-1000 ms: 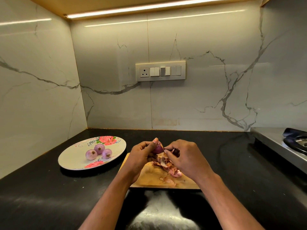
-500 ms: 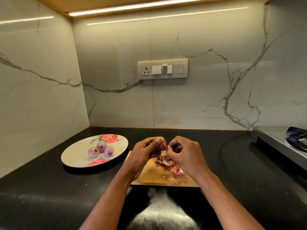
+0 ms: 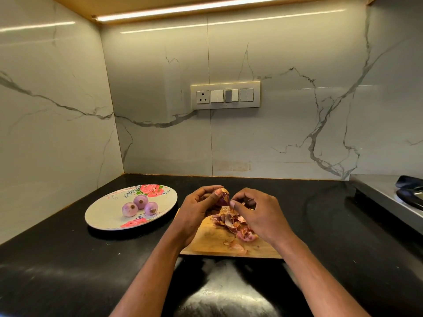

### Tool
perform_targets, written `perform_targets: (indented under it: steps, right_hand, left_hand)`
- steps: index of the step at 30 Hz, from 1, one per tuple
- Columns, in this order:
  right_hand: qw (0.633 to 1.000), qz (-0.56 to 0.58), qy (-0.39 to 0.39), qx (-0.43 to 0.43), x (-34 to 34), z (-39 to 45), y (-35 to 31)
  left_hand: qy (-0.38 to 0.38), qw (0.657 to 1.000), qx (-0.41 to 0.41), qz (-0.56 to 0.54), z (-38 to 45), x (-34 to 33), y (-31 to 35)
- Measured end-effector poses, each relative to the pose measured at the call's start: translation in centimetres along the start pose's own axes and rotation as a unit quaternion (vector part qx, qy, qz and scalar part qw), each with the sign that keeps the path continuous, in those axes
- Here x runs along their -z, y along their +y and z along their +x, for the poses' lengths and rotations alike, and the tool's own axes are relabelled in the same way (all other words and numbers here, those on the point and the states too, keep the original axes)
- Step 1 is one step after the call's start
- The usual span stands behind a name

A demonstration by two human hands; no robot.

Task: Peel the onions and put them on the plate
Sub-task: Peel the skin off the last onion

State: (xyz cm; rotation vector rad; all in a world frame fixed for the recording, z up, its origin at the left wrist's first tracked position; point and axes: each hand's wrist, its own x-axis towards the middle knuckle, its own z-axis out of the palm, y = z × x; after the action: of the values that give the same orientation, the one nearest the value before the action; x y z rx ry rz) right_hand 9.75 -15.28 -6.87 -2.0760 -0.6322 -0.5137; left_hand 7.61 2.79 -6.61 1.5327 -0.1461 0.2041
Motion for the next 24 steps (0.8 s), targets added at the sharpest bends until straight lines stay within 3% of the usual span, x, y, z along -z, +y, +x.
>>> perform_targets:
  steps: [5, 14, 20, 24]
  right_hand:
    - [1.0, 0.007, -0.006, 0.001, 0.23, 0.04, 0.08]
    - [0.979, 0.173, -0.058, -0.091, 0.85, 0.48, 0.01]
    - [0.98, 0.159, -0.062, -0.098, 0.49, 0.47, 0.03]
    - [0.967, 0.213, -0.072, -0.118, 0.38, 0.49, -0.25]
  left_hand:
    - [-0.005, 1.0, 0.0, 0.01, -0.08, -0.07, 0.19]
    - [-0.05, 0.995, 0.03, -0.077, -0.08, 0.1, 0.3]
    - [-0.051, 0.994, 0.033, -0.086, -0.18, 0.02, 0.35]
    - [-0.053, 0.989, 0.041, -0.129, -0.3, -0.07, 0.52]
